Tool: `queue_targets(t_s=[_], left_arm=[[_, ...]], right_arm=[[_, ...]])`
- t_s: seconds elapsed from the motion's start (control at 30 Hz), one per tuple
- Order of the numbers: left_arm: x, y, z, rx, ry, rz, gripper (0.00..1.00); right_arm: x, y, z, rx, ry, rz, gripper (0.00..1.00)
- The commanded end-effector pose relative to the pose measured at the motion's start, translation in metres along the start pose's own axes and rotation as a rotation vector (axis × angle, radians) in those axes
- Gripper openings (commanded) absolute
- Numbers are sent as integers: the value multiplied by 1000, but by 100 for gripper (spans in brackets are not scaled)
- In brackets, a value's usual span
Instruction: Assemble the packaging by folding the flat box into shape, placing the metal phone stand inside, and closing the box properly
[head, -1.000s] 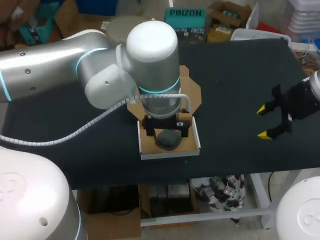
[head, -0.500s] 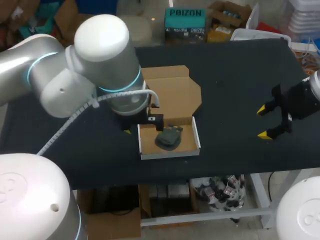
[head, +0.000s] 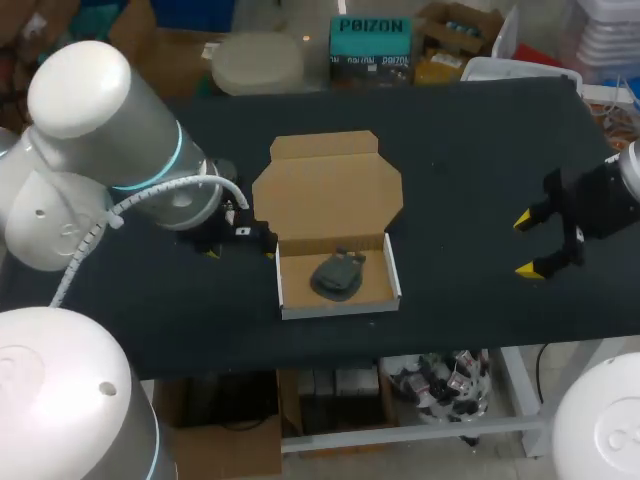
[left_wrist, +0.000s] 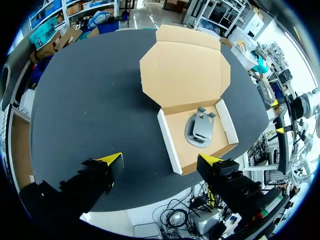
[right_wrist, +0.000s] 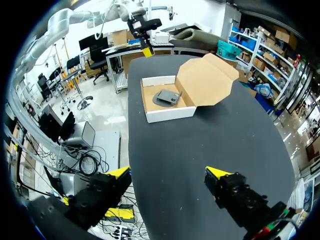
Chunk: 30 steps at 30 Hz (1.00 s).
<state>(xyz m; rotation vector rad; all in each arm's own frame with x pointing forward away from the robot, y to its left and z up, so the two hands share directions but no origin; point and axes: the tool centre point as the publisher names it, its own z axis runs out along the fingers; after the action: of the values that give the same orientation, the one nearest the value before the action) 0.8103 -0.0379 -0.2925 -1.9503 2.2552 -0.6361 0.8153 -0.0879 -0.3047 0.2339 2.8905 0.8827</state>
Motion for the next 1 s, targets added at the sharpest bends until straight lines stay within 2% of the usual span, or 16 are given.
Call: queue_targets(t_s=[0.03,0.3,0.4,0.57,0.73,0.83,1.0], left_arm=[[-16,-4,-1,12,107,16,100],[-41,-27,4,32,215,112,100],[-47,-36,9,27,231,150,100],[-56,-52,19,-3,341,288,100],[-58,-63,30,21,380,396,100],[-59,-69,31,33,391,423,100],[-60,-71,31,36,396,404,100]], right_arm=[[0,0,-1,-2,2,0,100],[0,0,-1,-2,2,0,100],[0,0,-1,-2,2,0,100],[0,0,-1,-2,2,0,100],[0,0,-1,-2,2,0,100],[0,0,-1,-2,2,0,100],[0,0,-1,-2,2,0,100]])
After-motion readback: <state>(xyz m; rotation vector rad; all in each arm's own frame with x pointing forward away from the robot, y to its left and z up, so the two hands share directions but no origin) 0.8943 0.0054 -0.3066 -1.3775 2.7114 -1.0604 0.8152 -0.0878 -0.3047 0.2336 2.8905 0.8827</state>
